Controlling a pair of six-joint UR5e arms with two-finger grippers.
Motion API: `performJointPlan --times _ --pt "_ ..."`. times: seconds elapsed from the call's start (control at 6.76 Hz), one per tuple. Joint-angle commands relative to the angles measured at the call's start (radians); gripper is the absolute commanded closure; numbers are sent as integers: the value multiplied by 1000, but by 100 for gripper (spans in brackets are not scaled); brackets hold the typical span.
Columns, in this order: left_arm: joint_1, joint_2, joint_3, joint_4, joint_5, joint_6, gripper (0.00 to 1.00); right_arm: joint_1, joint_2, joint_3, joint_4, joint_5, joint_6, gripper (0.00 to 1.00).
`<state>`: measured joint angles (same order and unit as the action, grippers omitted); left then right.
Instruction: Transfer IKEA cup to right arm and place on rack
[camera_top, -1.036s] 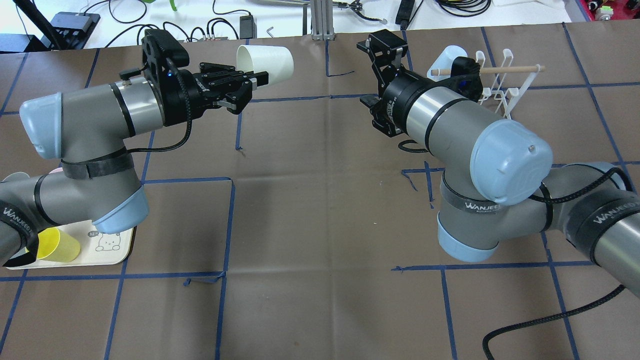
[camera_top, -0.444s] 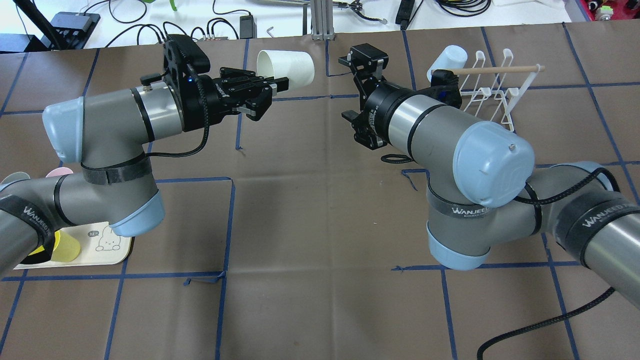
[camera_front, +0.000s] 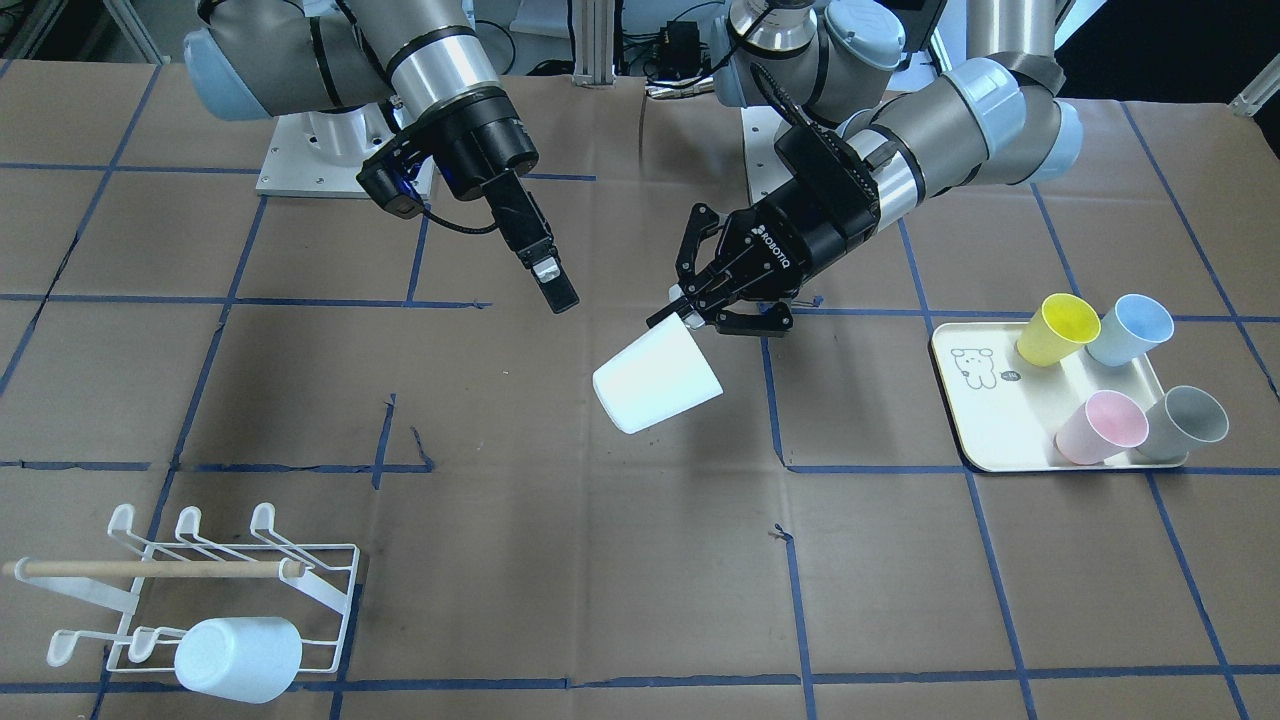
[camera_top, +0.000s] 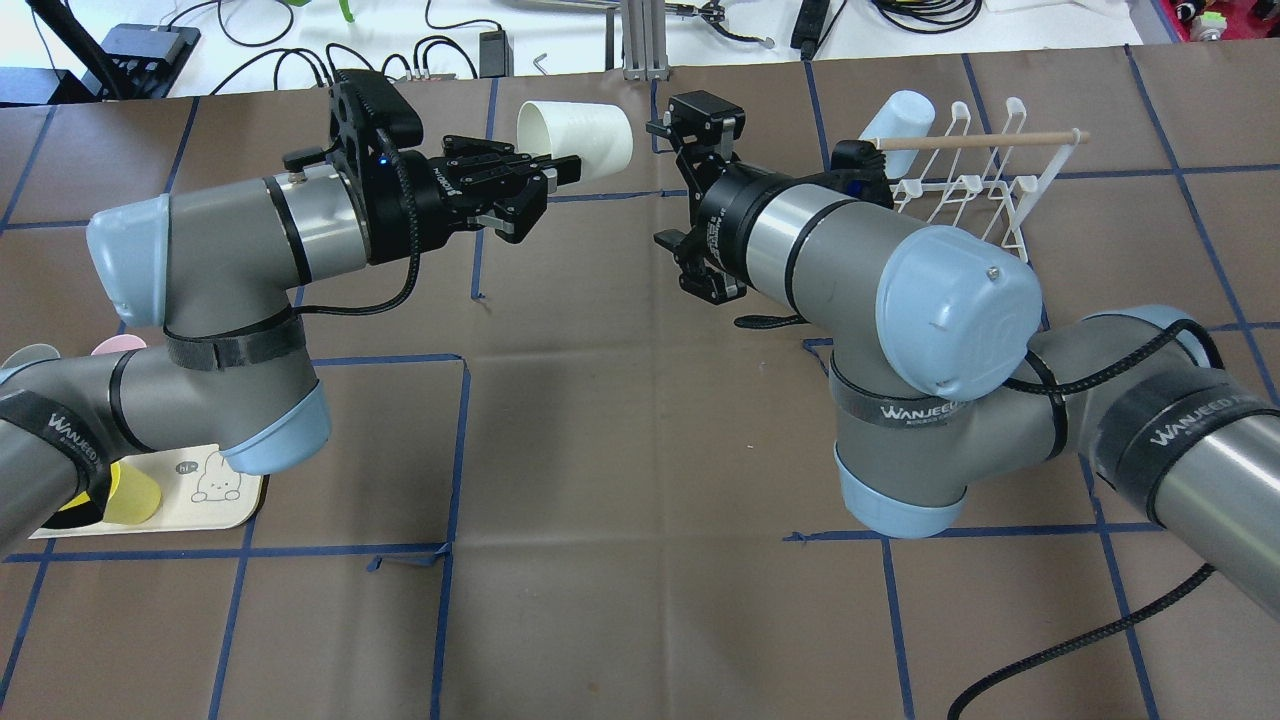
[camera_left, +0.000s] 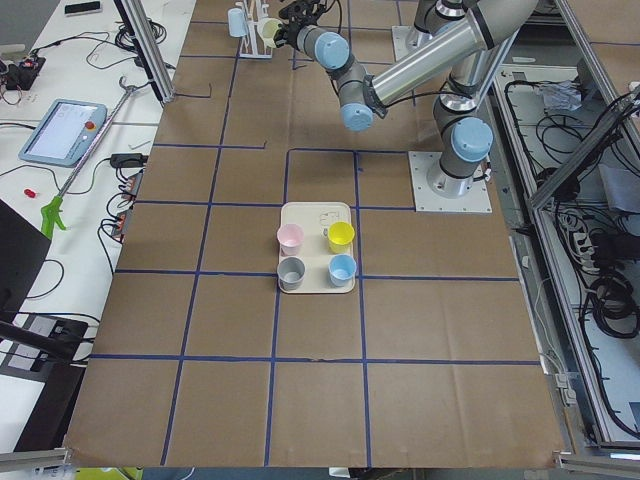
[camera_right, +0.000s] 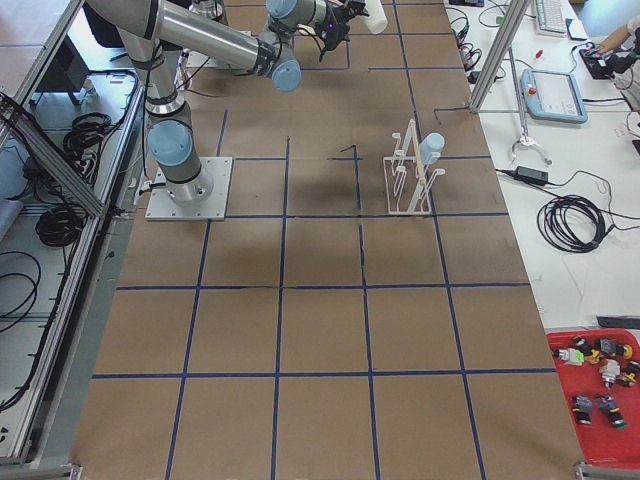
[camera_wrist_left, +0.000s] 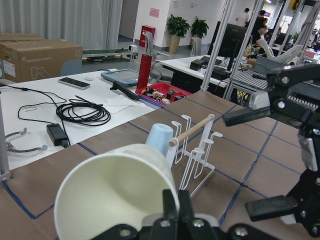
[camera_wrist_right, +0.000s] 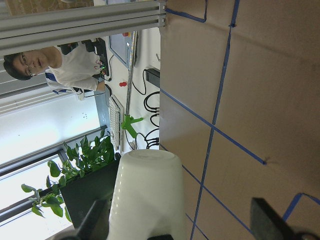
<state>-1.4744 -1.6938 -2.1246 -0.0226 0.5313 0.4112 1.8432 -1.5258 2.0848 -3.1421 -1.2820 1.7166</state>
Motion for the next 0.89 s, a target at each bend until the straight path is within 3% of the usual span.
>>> performJointPlan --times 0.0,0.74 --pt "-1 -1 0 1 -1 0 100 33 41 -49 13 1 17 2" --pt "-12 2 -2 1 1 -2 100 42 177 -182 14 4 17 2"
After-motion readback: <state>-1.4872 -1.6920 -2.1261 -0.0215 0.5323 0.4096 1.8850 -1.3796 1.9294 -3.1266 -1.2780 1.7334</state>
